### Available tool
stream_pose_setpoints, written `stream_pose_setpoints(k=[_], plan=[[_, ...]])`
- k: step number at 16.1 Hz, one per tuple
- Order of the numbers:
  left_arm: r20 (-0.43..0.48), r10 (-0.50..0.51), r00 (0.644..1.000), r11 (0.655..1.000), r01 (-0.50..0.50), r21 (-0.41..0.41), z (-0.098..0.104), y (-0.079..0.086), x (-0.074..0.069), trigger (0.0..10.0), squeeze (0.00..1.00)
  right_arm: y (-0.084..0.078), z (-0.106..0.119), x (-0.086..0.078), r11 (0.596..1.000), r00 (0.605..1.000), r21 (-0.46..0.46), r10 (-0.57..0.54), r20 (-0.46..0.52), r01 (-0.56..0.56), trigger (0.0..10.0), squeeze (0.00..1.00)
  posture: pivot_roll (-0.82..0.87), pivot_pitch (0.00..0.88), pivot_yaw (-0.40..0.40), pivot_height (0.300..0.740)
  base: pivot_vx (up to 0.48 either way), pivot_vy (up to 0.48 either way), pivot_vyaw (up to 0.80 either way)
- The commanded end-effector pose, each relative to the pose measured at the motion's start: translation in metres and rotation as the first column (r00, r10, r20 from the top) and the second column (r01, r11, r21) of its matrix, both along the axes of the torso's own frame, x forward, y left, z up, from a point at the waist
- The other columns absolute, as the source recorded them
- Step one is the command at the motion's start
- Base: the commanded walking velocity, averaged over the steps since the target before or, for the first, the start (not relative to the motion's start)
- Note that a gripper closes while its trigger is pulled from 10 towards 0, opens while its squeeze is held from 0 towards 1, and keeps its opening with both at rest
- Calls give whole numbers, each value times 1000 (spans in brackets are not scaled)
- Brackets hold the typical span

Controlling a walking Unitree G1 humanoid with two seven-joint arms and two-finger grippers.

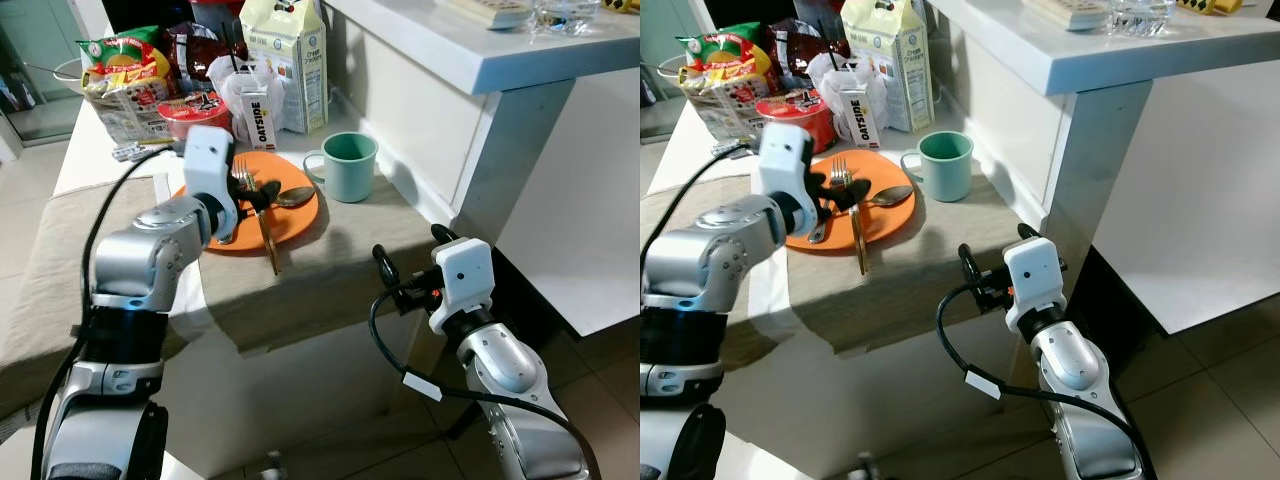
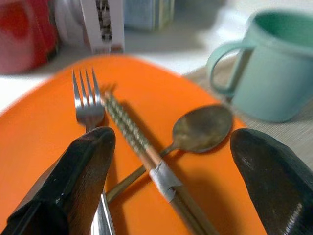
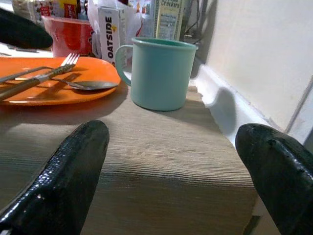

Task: Setting the table

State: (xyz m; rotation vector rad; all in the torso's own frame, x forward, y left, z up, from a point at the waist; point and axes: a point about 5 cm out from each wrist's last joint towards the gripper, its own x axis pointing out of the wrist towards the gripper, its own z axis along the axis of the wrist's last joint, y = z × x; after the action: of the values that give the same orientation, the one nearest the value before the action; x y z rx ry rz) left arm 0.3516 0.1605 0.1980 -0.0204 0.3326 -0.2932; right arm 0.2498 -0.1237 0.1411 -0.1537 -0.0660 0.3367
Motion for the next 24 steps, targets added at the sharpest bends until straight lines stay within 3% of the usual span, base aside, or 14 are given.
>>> stream_pose_setpoints(k=[1,6,12,13,14,19,24], plan=[[-15,4,1000,1000,-4,21,1,-1,3,10000,0,1,5,2,1000,1000,-12,-2,13,2,10000,0,-86,46,72,740,0,0,0],[-113,20,993,1000,-17,24,-11,-2,5,10000,0,0,4,1,1000,1000,-14,-4,7,5,10000,0,-92,58,78,740,0,0,0],[-149,25,988,998,-16,60,-19,-2,4,10000,0,1,3,1,1000,1000,-19,-3,-3,3,10000,0,-94,63,80,740,0,0,0],[-153,33,988,998,-23,66,-20,0,3,2510,0,1,3,1,1000,1000,-20,-2,-4,2,10000,0,-93,63,80,740,0,0,0],[-156,37,987,997,-26,72,-21,1,3,0,0,1,2,1,1000,1000,-21,-2,-5,2,10000,0,-93,63,81,740,0,0,0],[-175,5,985,987,24,160,-31,2,-3,0,0,1,1,1,1000,1000,-24,-1,-15,1,10000,0,-90,64,82,740,0,0,0],[-140,14,990,982,13,187,-33,6,-1,0,0,1,0,2,1000,1000,-29,-3,-20,2,10000,0,-90,63,82,740,0,0,0]])
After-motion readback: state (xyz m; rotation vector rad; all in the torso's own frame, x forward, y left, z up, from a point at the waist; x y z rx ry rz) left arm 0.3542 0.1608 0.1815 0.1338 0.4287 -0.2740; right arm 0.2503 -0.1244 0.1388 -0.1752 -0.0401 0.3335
